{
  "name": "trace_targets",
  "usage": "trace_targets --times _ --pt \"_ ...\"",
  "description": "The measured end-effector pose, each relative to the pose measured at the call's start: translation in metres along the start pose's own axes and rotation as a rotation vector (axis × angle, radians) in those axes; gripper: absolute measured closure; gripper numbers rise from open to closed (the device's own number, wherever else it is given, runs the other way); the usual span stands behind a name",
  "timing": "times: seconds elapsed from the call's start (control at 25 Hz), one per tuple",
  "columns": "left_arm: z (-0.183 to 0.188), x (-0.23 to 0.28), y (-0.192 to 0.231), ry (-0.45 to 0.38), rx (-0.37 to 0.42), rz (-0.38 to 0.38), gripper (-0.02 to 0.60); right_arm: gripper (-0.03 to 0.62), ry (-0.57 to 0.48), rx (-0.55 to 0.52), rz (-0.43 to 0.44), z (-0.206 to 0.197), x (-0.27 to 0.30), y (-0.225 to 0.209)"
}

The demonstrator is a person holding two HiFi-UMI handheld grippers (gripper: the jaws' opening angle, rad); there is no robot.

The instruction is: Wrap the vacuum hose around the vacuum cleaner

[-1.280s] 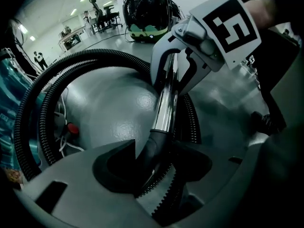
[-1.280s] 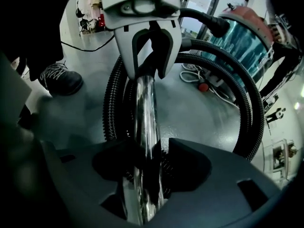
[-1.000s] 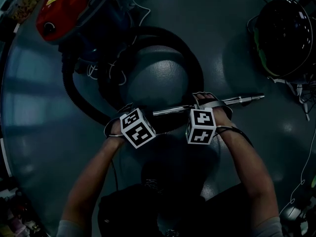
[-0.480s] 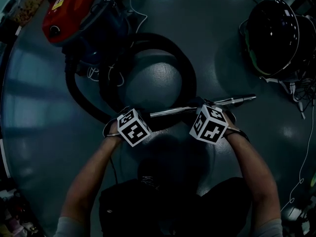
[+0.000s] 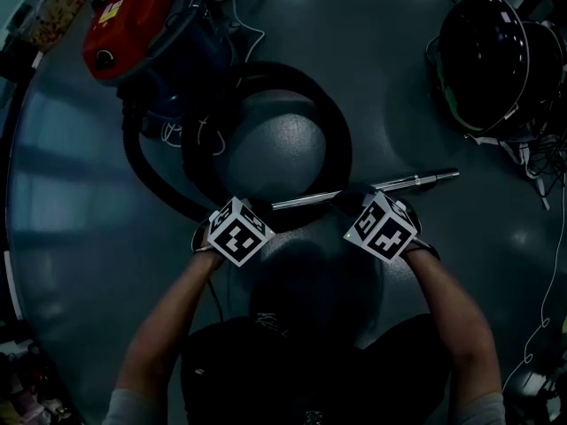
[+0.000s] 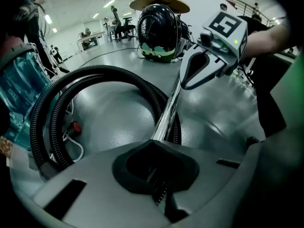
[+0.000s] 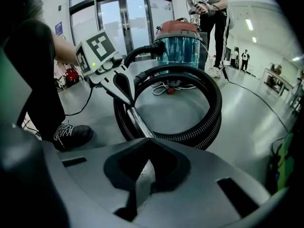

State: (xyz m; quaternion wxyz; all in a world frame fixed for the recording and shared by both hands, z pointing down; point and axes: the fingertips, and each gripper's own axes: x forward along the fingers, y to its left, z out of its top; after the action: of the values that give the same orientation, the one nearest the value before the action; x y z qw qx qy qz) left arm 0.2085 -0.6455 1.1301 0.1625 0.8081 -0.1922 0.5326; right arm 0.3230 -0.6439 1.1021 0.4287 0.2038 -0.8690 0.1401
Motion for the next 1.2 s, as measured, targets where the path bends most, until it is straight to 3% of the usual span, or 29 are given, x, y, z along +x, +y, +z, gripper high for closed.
trace_targets --times 0.28,0.48,0.68,0.92,1.2 --pt "0.027 -0.023 -0.014 -0.102 0.016 -0.030 0.577 0.591 0.017 -0.004 -0.009 -0.003 0.001 0.010" --pt "0.038 -0.057 -0.016 -0.136 -0.052 -0.039 0.575 0.591 -0.008 0.011 -0.056 0.020 -0.027 0.019" --pt "0.053 -0.107 -0.033 -0.134 -0.025 -0.052 0.575 0.589 -0.058 0.095 -0.105 0.050 -0.078 0.037" --pt "0.070 -0.192 -0.072 -0.130 -0.008 -0.095 0.575 0.591 -0.050 0.195 -0.097 0.075 -0.156 0.080" --pt "0.104 -0.304 -0.126 -0.171 -0.048 -0.113 0.575 0.591 -0.074 0.241 -0.099 0.129 -0.272 0.130"
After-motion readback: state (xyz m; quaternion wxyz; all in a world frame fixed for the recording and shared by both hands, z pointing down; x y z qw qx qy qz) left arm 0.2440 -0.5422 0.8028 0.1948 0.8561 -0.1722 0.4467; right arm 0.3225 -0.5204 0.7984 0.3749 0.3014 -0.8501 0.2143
